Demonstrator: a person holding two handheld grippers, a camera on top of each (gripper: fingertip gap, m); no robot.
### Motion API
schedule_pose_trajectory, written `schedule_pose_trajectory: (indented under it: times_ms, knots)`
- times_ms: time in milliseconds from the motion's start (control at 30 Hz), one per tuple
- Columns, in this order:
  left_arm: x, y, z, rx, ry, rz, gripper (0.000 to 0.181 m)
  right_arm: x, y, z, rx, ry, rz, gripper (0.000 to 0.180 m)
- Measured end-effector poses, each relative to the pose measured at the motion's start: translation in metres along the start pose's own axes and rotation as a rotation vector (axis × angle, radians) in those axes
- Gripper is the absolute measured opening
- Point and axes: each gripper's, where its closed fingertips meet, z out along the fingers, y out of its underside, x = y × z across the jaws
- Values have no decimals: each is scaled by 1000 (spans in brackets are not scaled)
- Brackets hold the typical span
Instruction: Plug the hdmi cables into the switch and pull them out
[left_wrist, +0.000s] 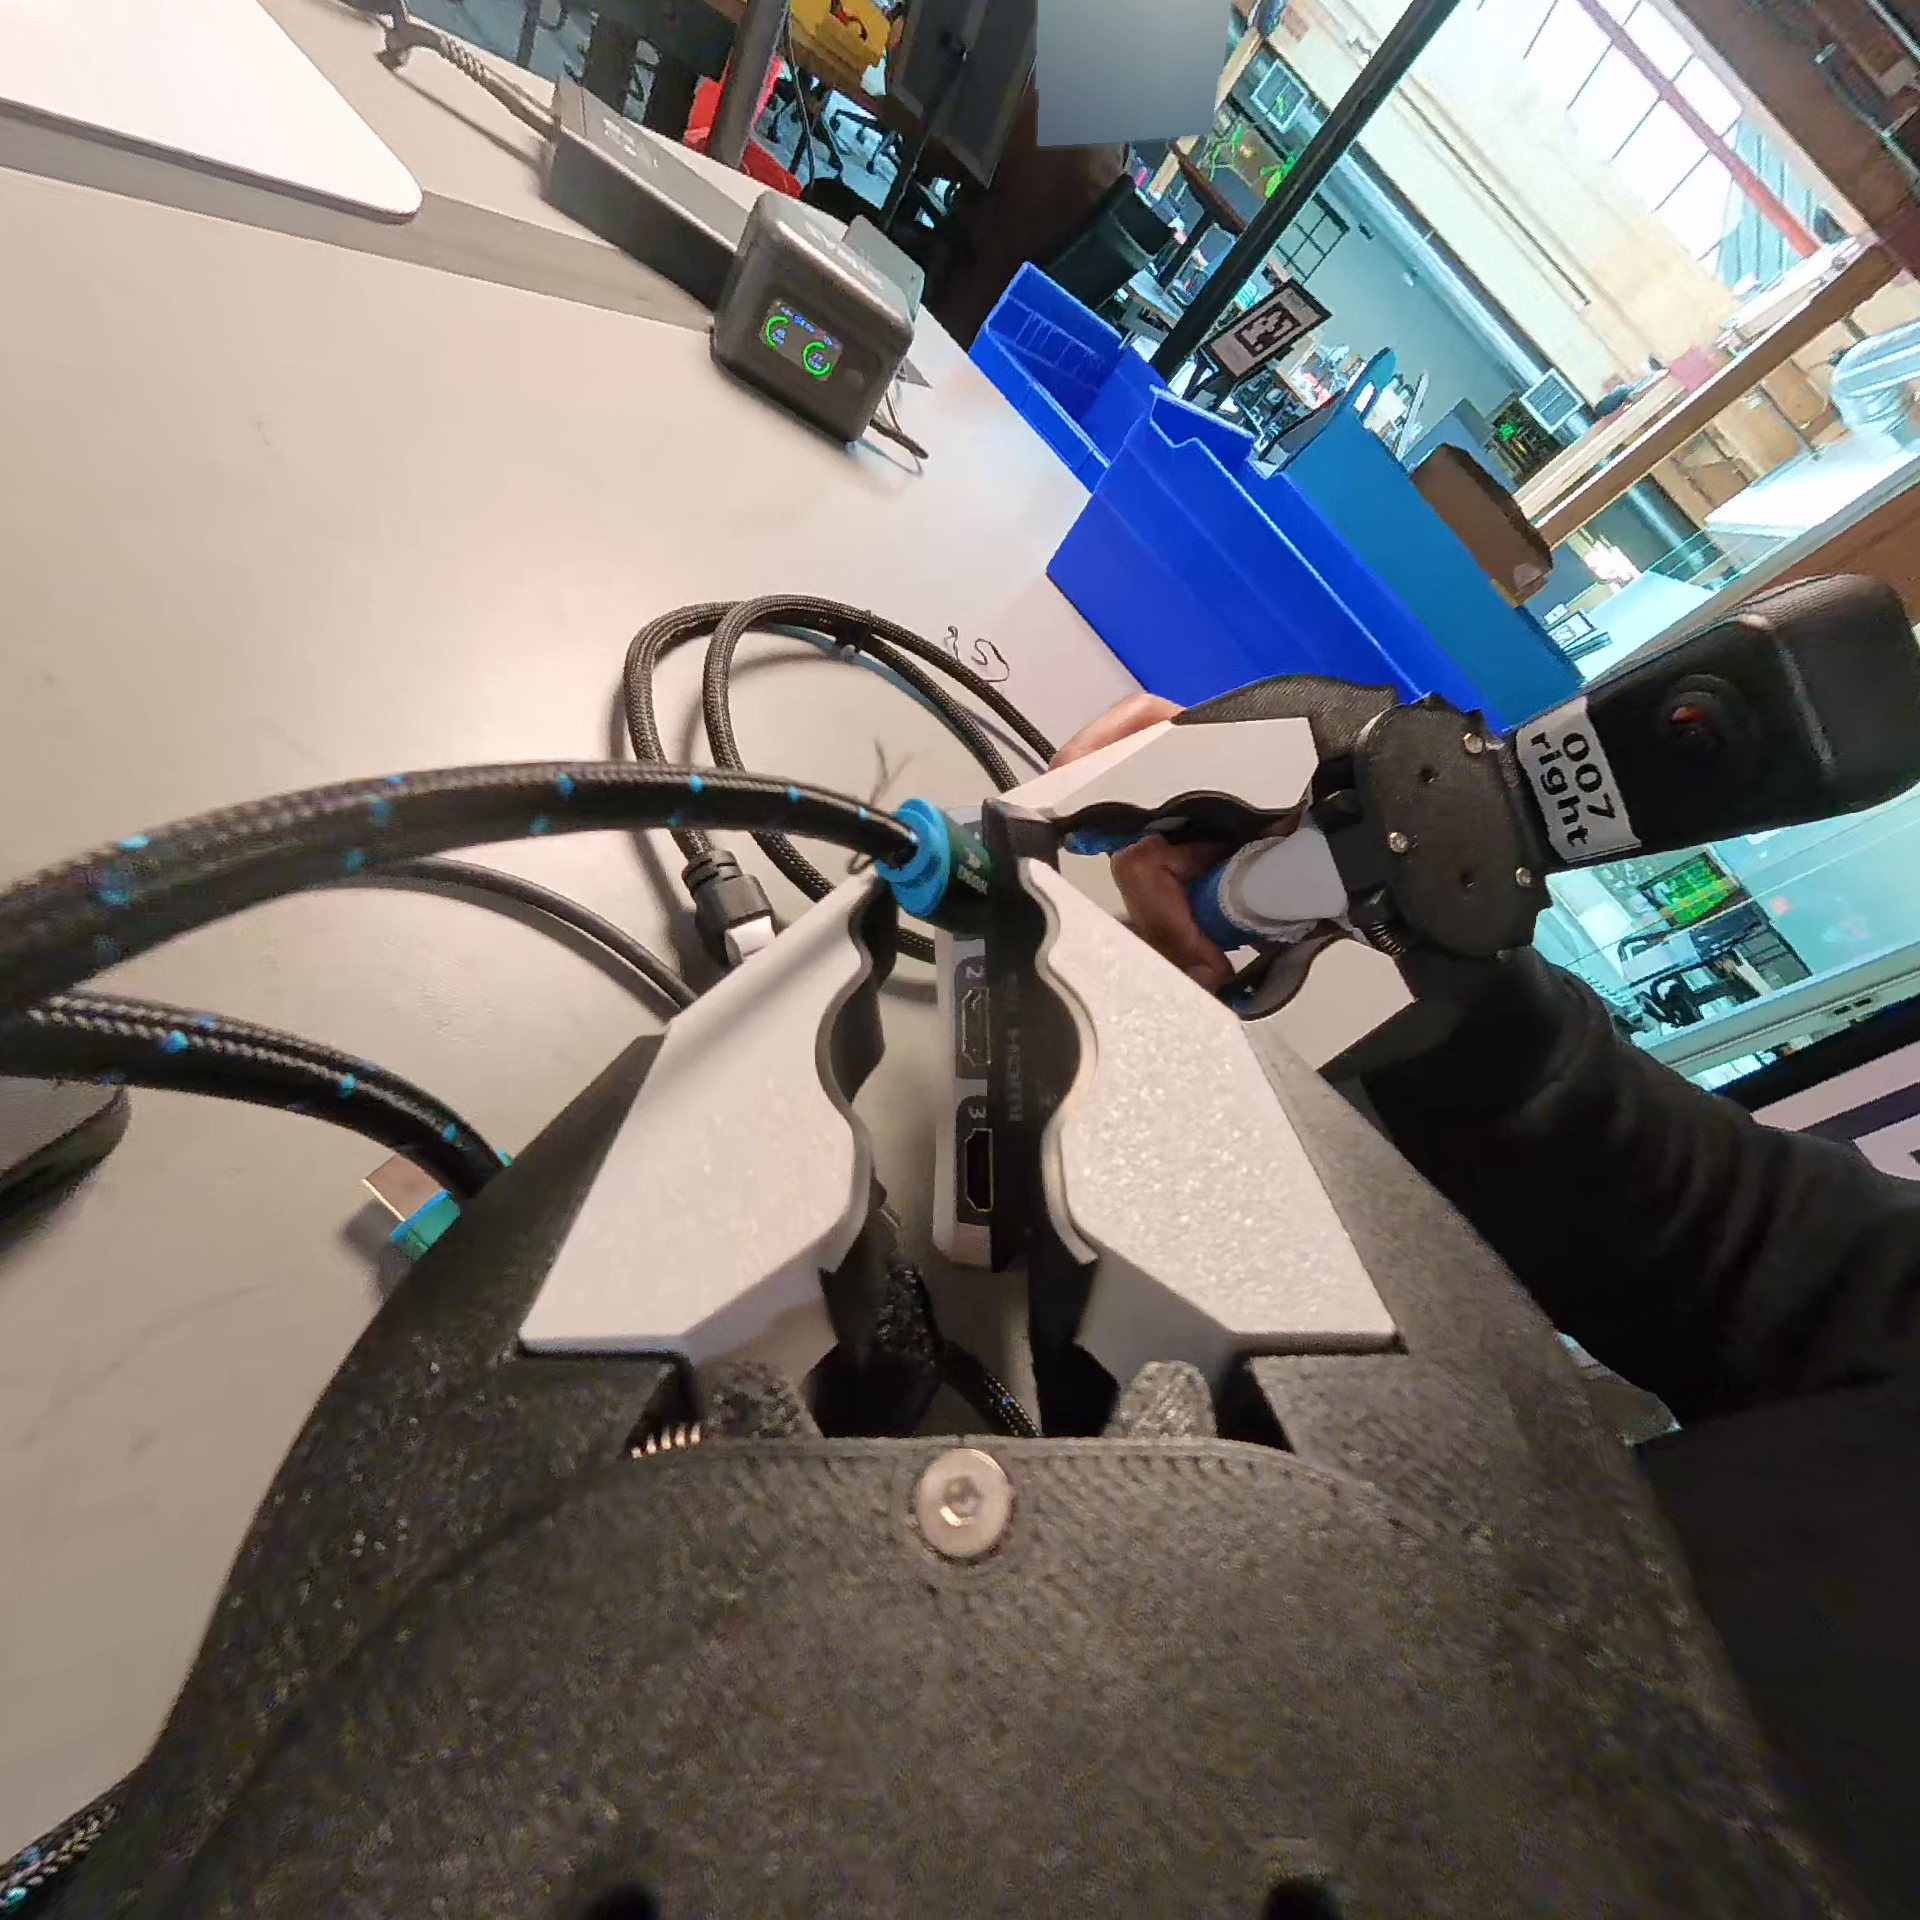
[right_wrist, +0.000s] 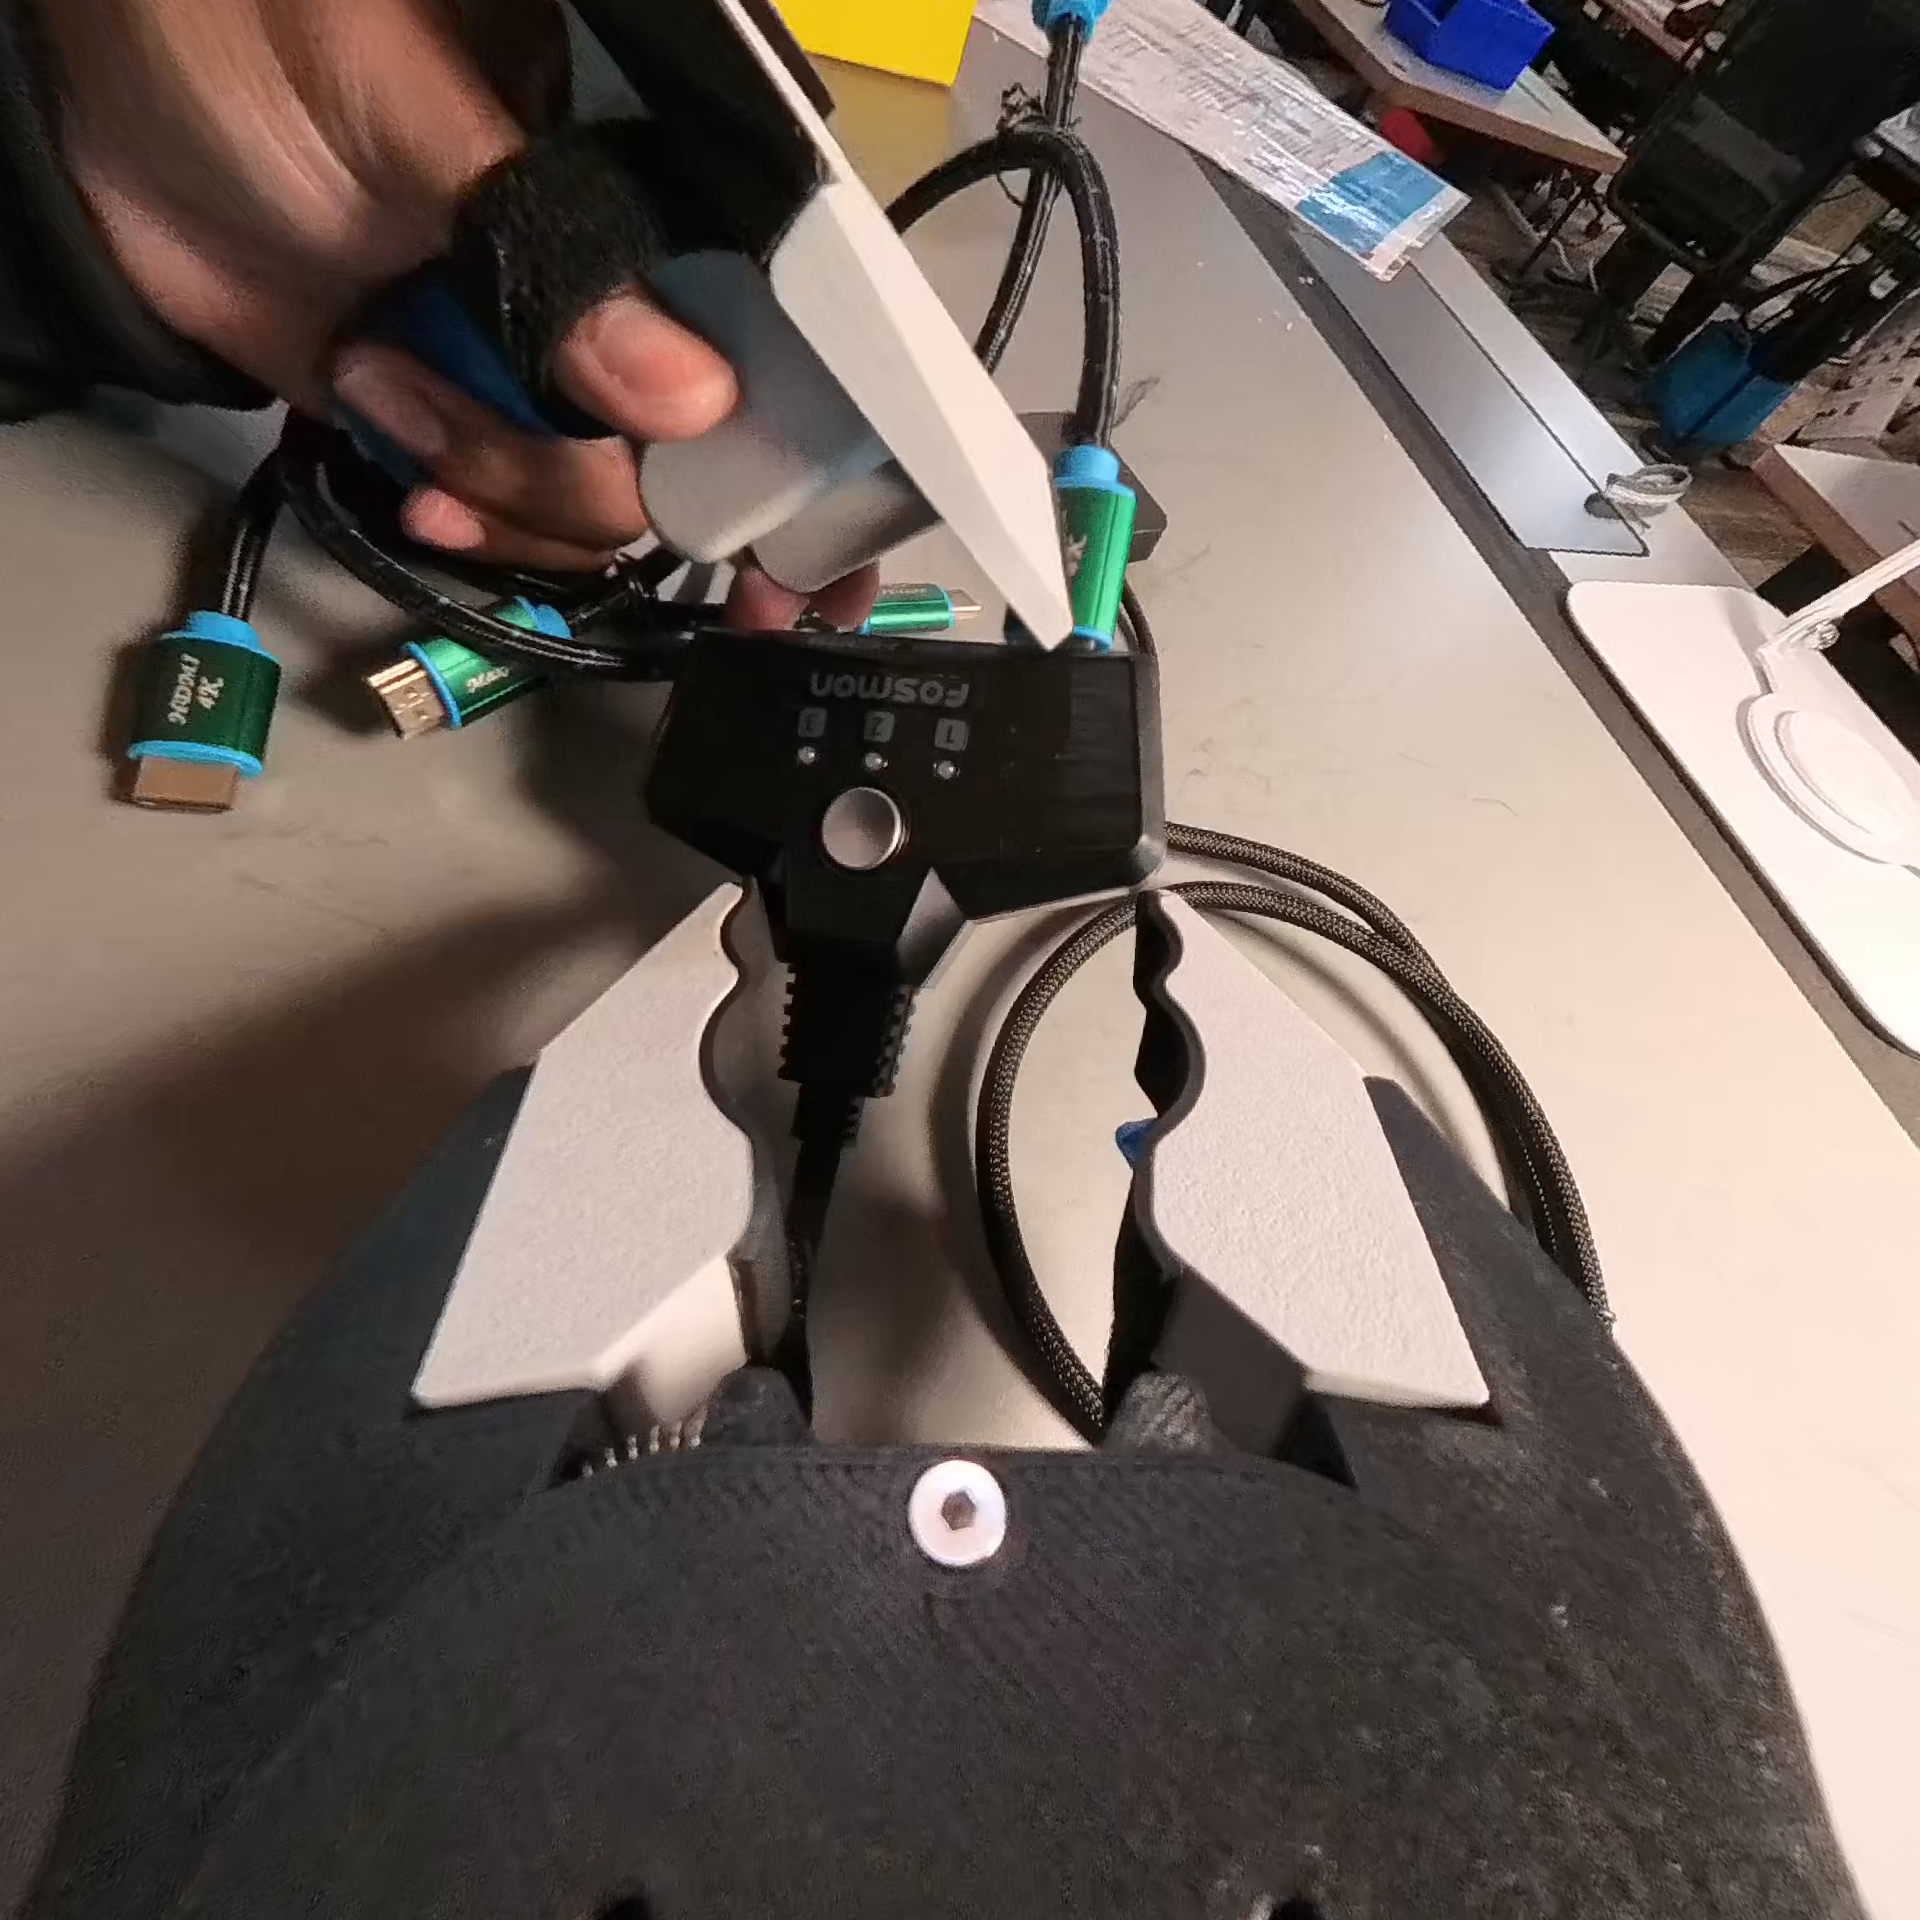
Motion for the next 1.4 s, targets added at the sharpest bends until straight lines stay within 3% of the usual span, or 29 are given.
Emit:
schedule_pose_trajectory:
  times_ms: [233, 567, 833, 933, 1133, 1267, 1400]
  knots:
    - [-4, -5, -7, -3, -31, 6, 39, 8, 11, 2, -68, 46, -4, 60]
    - [-8, -18, -21, 31, -45, -3, 40, 32, 26, -3, -137, 161, -3, 55]
    - [-13, -39, -42, 107, -57, 9, 39, 51, 18, -13, -113, 294, -67, 13]
    - [-17, -48, -57, 118, -69, 34, 40, 50, 6, -18, -43, 279, -53, 16]
    - [-56, -17, -87, -136, -256, 236, 58, 24, -20, -15, 47, 200, -81, 23]
    - [-77, 24, -104, -332, -286, 237, 63, 5, -21, -4, 30, 158, -132, 23]
    - [-91, 49, -108, -455, -322, 297, 36, -5, -16, 5, 0, 139, -178, 23]
